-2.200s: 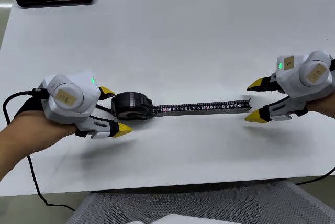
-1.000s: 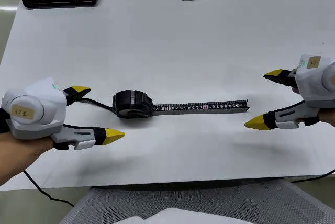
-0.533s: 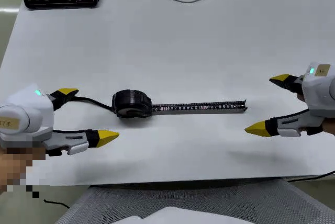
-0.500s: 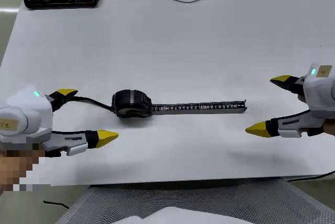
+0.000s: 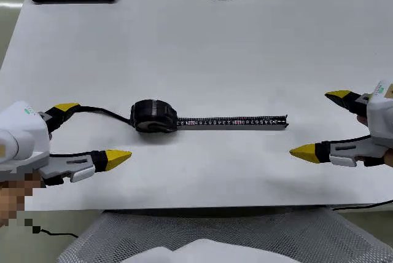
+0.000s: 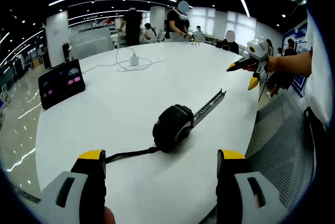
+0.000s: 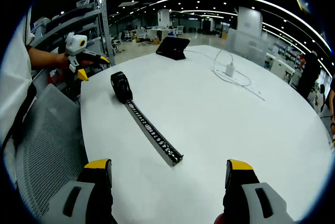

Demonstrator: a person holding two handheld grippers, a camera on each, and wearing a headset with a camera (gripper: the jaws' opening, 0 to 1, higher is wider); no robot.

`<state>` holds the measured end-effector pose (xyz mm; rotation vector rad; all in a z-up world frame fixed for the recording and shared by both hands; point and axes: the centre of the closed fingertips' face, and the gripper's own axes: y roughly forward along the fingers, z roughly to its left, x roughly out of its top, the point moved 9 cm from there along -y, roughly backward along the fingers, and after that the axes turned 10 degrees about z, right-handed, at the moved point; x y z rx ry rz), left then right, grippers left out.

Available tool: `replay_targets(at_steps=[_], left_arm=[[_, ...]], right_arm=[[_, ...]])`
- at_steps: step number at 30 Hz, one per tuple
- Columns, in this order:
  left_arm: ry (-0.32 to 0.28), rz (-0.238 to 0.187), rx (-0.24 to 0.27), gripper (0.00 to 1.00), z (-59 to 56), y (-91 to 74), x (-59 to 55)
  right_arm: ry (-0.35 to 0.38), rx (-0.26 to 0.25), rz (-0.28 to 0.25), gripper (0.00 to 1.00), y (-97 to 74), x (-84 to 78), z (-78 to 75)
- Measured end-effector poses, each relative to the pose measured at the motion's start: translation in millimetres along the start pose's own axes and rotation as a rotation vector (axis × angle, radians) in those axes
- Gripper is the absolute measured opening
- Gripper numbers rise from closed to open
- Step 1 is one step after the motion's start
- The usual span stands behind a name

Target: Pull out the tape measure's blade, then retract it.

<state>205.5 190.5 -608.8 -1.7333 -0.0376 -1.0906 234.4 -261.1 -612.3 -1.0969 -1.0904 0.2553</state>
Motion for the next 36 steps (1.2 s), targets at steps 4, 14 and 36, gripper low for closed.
replay_targets(at_steps=[4,14,36], left_arm=[[-0.012,-0.008,0.007,0.86,-3.6,-3.0,-3.5],[-0.054,-0.014,0.003,0.88,-14.8,-5.8,-15.5],[-0.075,-0.013,0.014,0.89,-30.0,-17.7,-29.3]], right_arm=[[0.000,-0.008,0.000,0.90,-1.3,-2.6,1.9],[0.014,-0.008,-0.017,0.92,-0.9,-6.8,12.7],[0.075,-0.009,-0.032,0.95,-11.2,-27.2,31.4]])
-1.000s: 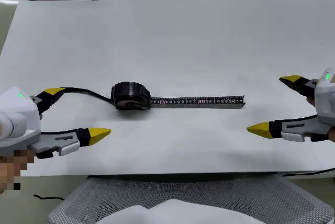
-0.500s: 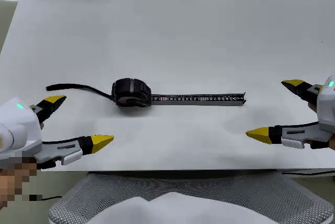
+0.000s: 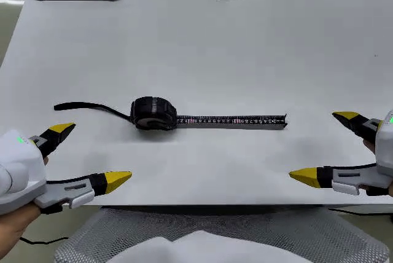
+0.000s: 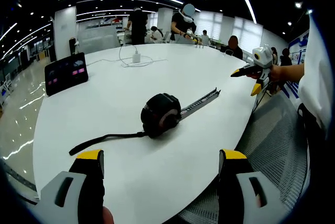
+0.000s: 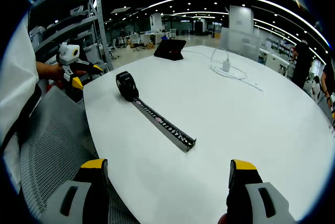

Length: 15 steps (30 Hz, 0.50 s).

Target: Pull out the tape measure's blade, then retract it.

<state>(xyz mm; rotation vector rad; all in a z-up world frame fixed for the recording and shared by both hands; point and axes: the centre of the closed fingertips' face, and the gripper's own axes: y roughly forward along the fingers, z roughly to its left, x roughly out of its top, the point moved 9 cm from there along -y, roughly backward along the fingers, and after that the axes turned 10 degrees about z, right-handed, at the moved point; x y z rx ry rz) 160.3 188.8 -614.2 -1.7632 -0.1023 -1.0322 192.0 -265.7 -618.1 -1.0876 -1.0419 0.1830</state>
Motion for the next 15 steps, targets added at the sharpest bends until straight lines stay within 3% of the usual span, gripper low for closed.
replay_targets(at_steps=[15], left_arm=[[-0.018,-0.010,0.000,0.88,-0.3,1.6,2.1]], right_arm=[[0.026,-0.002,-0.007,0.96,0.5,-3.9,0.0]])
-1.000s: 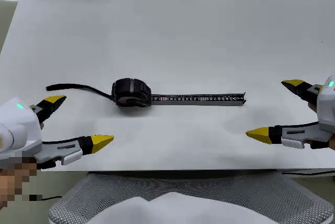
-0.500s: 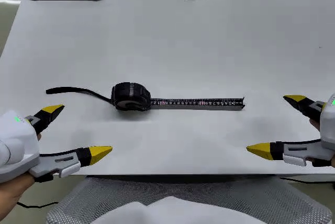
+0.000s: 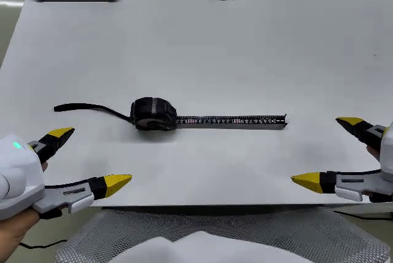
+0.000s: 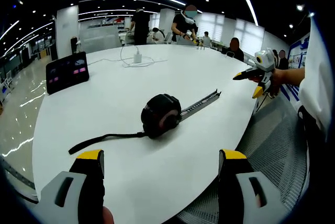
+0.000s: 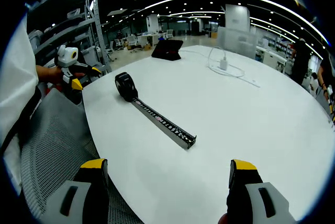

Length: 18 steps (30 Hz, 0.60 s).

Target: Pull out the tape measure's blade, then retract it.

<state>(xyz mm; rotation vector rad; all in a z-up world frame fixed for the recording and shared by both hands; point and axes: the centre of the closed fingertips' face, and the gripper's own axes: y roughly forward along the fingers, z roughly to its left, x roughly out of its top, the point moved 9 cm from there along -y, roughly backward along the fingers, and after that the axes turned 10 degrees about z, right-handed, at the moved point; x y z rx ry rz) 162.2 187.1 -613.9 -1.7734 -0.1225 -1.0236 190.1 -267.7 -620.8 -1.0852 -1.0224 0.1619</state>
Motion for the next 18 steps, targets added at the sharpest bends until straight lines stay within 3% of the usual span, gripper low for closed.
replay_targets(at_steps=[11,18], left_arm=[[-0.007,0.003,0.001,0.88,0.4,-0.1,-0.8],[-0.016,-0.017,-0.005,0.89,-1.3,1.7,5.3]], right_arm=[[0.001,0.005,0.000,0.95,1.7,0.1,1.1],[0.002,0.004,-0.005,0.95,1.5,1.2,2.1]])
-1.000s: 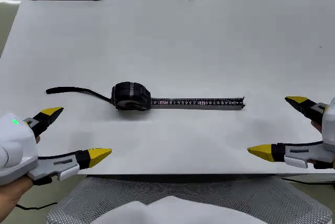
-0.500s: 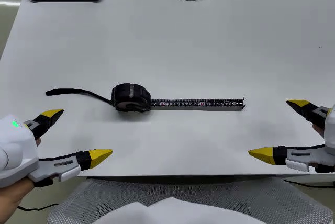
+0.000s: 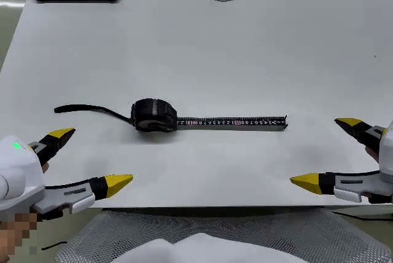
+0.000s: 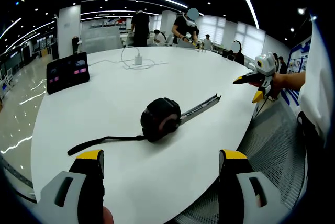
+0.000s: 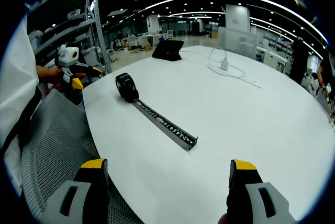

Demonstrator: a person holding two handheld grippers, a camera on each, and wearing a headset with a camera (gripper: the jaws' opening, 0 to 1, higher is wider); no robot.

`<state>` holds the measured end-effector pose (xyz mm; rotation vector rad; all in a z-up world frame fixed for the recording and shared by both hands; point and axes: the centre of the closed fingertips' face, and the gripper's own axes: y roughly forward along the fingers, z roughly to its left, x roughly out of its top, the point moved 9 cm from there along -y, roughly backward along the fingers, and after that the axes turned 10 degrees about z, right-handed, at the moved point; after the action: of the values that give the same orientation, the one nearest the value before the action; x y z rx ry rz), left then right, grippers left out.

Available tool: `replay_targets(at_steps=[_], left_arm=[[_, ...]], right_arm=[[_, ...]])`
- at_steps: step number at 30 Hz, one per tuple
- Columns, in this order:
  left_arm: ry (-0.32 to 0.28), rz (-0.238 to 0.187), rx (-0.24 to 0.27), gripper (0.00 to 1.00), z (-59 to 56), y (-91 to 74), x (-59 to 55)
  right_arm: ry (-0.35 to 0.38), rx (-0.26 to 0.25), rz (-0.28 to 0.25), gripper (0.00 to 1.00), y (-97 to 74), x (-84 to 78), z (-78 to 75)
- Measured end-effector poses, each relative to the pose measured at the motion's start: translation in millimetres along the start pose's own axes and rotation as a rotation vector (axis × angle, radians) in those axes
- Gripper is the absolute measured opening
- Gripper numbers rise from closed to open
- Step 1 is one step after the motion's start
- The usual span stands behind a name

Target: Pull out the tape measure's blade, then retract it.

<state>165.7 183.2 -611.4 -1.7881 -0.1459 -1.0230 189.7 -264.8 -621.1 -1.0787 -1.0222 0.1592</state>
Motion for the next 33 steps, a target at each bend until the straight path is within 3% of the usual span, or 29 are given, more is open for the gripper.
replay_targets(at_steps=[13,23,33], left_arm=[[0.008,0.004,-0.011,0.88,-1.4,2.4,2.1],[-0.047,-0.035,-0.030,0.88,-5.6,17.4,11.7],[-0.058,-0.039,-0.033,0.87,-10.8,36.4,23.8]], right_arm=[[0.004,0.002,0.001,0.95,0.6,0.6,1.2],[-0.009,0.017,0.004,0.94,4.0,6.3,1.5],[-0.013,0.021,-0.001,0.94,7.2,9.6,-0.7]])
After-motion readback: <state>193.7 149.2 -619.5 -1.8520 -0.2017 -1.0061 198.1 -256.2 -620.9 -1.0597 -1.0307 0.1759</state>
